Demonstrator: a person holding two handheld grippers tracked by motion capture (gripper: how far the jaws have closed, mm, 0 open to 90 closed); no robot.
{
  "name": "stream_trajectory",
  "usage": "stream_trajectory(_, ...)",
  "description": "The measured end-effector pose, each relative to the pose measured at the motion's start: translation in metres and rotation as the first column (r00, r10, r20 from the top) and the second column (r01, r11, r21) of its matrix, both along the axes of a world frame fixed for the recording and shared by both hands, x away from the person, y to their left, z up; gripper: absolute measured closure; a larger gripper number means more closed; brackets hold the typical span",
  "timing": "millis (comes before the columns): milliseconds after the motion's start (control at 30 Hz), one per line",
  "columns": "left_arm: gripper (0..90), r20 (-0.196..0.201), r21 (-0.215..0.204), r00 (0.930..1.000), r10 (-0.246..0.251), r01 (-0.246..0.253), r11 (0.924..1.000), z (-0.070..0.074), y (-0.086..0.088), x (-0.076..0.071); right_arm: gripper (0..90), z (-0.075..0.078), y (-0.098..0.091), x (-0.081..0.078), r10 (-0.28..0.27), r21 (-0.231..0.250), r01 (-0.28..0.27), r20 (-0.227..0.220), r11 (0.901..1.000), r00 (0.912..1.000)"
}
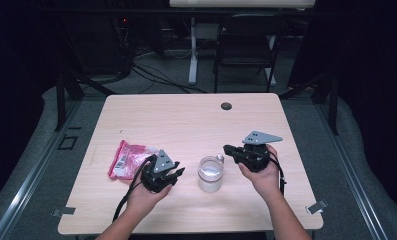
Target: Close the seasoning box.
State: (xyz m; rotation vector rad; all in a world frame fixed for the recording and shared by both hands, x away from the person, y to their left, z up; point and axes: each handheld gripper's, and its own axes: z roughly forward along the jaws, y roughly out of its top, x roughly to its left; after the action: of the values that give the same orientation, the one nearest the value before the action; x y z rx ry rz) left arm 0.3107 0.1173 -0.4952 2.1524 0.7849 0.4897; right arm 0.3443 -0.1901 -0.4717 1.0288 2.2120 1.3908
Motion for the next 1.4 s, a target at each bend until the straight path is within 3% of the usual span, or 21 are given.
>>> stream_trajectory(233, 55.1, 0.006, -0.019, 0.9972, 0.075, -0.075, 0.997, -0.001, 0.025, 0.006, 81.6, -0.001, -0.002, 0.001, -0.002, 0.002, 0.002, -0.004, 1.0, 1.0)
stream_trajectory(433, 52.2, 0.01, -0.013, 0.9921, 0.125, -0.125, 0.9921, -0.001, 0.047, 0.007, 78.1, -0.001, -0.002, 0.001, -0.009, 0.008, 0.009, -0.004, 0.9999, 1.0)
stream_trajectory(800, 49.5, 0.015, -0.037, 0.9778, 0.209, -0.209, 0.9773, -0.011, 0.095, 0.006, 72.2, -0.003, -0.002, 0.001, -0.006, 0.007, 0.006, -0.007, 1.0, 1.0)
stream_trajectory(967, 48.2, 0.016, -0.031, 0.9705, 0.241, -0.24, 0.9703, -0.02, 0.108, 0.005, 69.8, -0.004, -0.002, 0.001, -0.014, 0.004, 0.014, -0.008, 0.9999, 0.9999)
stream_trajectory(1133, 47.7, -0.029, -0.068, 0.963, 0.268, -0.269, 0.9606, -0.034, 0.117, 0.006, 68.5, -0.005, -0.003, 0.001, -0.018, 0.007, 0.018, -0.011, 0.9998, 0.9998)
stream_trajectory(1267, 47.6, -0.04, -0.057, 0.9593, 0.279, -0.281, 0.9579, -0.04, 0.121, 0.007, 66.2, -0.006, -0.003, 0.002, -0.017, 0.006, 0.017, -0.013, 0.9998, 0.9998)
stream_trajectory(1400, 47.0, -0.053, -0.063, 0.9514, 0.303, -0.306, 0.9498, -0.045, 0.125, 0.009, 64.0, -0.007, -0.004, 0.002, -0.025, 0.007, 0.025, -0.011, 0.9997, 0.9996)
